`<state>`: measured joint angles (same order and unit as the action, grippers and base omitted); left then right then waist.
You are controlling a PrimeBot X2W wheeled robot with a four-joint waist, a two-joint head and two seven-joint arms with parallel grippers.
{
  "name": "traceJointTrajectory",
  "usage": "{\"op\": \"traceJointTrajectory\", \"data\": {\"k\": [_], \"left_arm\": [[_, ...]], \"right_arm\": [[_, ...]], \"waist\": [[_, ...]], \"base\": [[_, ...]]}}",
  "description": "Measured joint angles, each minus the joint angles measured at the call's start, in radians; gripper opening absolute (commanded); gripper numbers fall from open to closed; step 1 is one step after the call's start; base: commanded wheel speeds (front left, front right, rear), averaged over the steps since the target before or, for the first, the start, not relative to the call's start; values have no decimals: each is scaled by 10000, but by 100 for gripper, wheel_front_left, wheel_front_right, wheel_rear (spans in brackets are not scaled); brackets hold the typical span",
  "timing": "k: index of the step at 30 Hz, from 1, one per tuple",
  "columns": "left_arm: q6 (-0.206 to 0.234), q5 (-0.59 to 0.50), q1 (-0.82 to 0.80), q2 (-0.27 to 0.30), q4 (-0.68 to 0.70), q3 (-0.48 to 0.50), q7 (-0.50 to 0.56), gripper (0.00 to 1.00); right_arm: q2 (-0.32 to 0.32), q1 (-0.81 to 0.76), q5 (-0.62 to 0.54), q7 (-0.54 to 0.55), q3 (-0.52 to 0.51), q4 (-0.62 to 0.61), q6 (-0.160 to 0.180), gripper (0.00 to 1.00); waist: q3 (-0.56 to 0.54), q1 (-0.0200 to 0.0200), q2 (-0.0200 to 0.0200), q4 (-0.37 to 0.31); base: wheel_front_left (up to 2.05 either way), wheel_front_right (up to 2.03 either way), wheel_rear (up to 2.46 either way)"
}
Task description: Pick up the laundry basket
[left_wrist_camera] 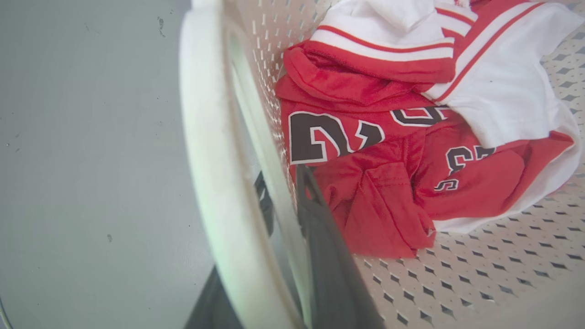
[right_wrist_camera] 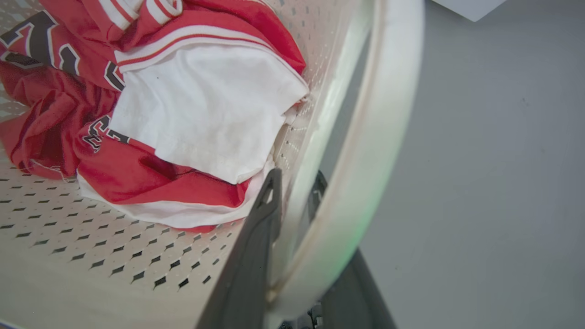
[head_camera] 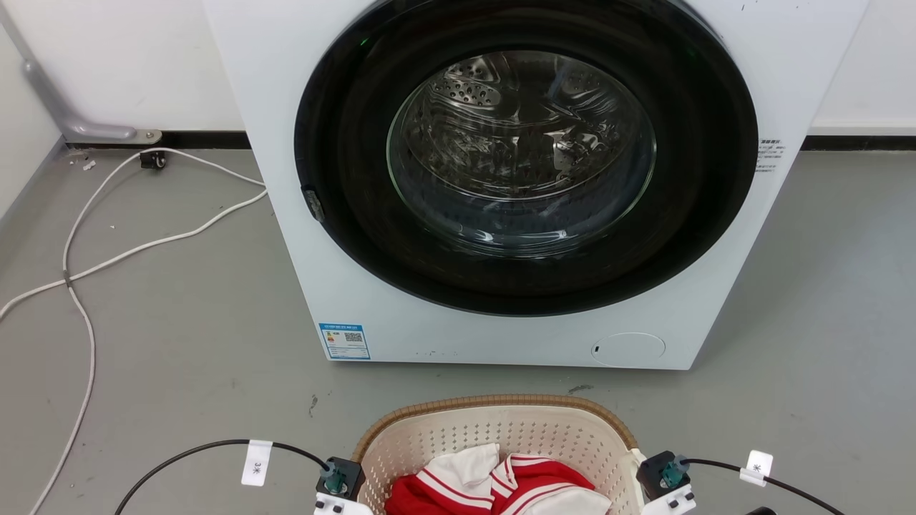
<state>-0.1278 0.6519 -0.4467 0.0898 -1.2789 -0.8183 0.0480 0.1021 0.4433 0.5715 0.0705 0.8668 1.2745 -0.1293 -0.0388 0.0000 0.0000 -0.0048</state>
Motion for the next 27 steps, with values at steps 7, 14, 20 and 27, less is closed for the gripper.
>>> {"op": "traceJointTrajectory", "data": {"k": [7, 14, 20, 27], "left_arm": [[0, 136, -5, 10, -25, -150, -46, 0], [0, 276, -35, 13, -46, -286, -73, 0], [0, 374, -48, 21, -58, -414, -88, 0], [0, 472, -51, 38, -73, -520, -123, 0]], "right_arm": [[15, 27, 109, -36, 161, 19, 0, 0], [25, 39, 228, -81, 322, 35, 0, 0], [31, 78, 366, -86, 453, 54, 0, 0], [31, 81, 485, -96, 596, 61, 0, 0]], "waist": [[-2, 0, 0, -15], [-2, 0, 0, -19], [-9, 0, 0, -9], [2, 0, 0, -28]], "base": [[0, 0, 0], [0, 0, 0], [0, 0, 0], [0, 0, 0]]}}
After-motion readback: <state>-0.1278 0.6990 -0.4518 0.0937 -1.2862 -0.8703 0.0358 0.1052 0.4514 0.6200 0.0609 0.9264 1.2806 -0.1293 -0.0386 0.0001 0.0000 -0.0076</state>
